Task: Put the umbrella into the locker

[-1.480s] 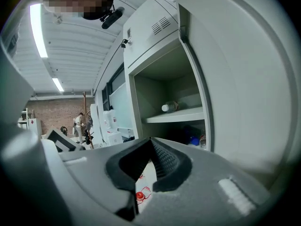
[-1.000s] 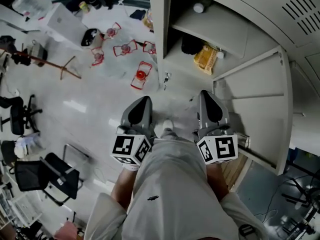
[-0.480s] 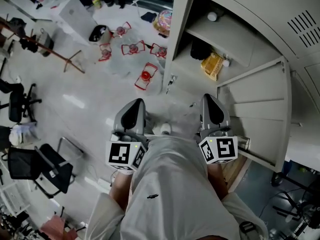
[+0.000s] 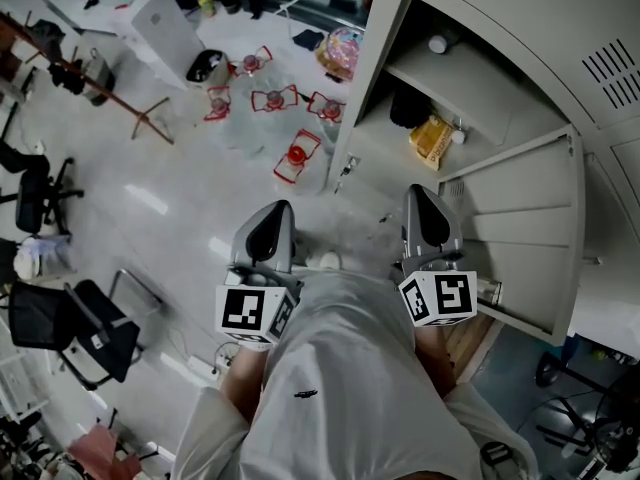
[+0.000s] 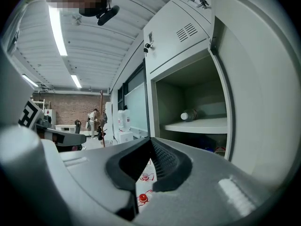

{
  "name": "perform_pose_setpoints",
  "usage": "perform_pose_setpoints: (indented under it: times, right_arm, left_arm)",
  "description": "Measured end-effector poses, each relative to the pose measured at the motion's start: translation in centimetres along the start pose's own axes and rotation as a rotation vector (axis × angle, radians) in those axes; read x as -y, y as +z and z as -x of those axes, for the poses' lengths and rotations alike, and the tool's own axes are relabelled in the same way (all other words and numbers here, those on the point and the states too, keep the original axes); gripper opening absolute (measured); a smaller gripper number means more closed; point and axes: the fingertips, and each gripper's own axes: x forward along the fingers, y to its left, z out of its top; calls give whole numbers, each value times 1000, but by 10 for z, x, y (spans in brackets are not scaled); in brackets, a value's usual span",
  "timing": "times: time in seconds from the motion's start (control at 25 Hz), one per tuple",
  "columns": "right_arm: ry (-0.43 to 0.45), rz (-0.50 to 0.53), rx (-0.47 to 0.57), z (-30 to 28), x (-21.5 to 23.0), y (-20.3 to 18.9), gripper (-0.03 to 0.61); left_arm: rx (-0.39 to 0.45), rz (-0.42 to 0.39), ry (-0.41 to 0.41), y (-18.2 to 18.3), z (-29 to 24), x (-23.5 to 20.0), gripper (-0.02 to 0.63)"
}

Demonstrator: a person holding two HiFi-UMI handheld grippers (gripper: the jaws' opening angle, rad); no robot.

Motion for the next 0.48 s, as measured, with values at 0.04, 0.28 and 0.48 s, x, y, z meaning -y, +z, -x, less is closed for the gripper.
perform_pose_setpoints:
  times: [0.04, 0.28, 0.48]
  right_arm:
    - [2, 0, -2, 0, -1, 0, 2]
    - [4, -26, -5, 4, -4, -4, 2]
    - [-3, -28, -7, 5, -5, -4, 2]
  left_arm:
    - [-4, 6, -4, -3, 0, 1, 18]
    - [-13, 21, -6, -10, 1, -2, 18]
    - [-16, 17, -12, -9, 0, -3, 18]
